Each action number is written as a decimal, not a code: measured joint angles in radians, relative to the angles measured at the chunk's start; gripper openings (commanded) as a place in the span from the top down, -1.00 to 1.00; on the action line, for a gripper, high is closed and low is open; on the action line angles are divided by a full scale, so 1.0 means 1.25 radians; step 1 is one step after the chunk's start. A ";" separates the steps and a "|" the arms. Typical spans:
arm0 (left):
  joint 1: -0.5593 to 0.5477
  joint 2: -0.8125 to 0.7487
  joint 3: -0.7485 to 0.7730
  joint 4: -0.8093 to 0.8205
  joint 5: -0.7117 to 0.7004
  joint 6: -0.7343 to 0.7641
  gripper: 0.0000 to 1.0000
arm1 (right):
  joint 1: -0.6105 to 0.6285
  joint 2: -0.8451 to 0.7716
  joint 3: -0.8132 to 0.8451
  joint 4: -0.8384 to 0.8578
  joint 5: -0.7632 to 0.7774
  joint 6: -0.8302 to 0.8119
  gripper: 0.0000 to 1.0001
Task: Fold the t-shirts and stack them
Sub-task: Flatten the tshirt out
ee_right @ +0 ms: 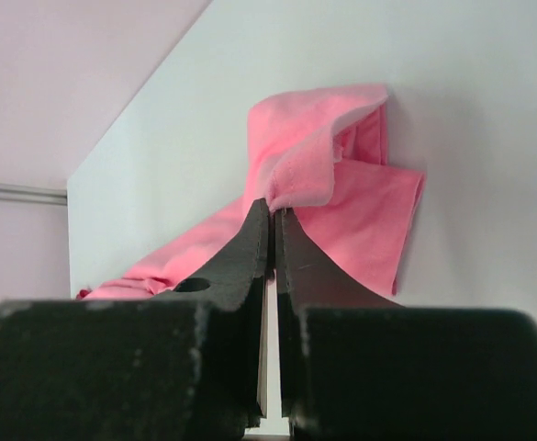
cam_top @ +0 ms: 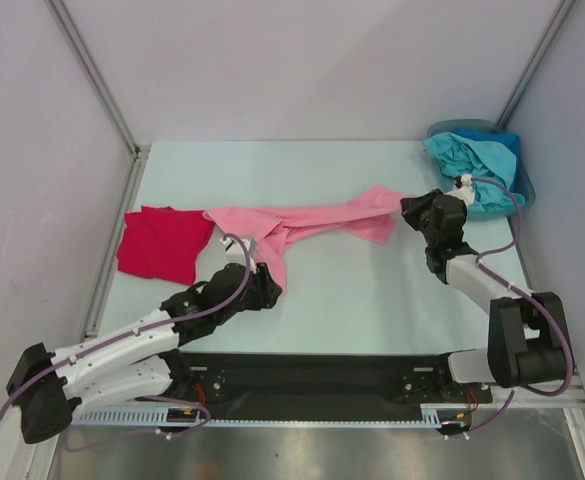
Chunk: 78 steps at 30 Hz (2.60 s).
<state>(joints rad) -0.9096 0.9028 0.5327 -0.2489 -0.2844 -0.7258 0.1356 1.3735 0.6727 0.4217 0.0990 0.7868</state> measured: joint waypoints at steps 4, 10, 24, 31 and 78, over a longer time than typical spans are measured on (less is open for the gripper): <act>-0.009 0.004 0.000 0.001 -0.001 0.000 -0.04 | -0.001 -0.037 0.004 -0.027 0.008 -0.002 1.00; -0.019 0.008 0.000 0.001 -0.002 -0.001 -0.04 | -0.006 -0.021 0.050 -0.035 0.000 -0.002 1.00; -0.020 0.028 0.001 0.002 -0.020 -0.007 -0.04 | -0.038 0.268 0.362 0.134 -0.159 0.002 1.00; -0.020 0.029 0.000 0.008 -0.021 -0.008 -0.04 | -0.047 0.479 0.658 0.094 -0.171 -0.006 1.00; -0.056 -0.006 -0.029 0.027 -0.063 -0.024 -0.03 | -0.146 0.333 0.161 0.039 -0.102 0.020 -0.99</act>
<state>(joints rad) -0.9794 0.8955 0.4969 -0.2146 -0.3634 -0.7559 -0.0471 1.7901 0.8734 0.4709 -0.0284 0.8124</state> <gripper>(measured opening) 0.515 0.994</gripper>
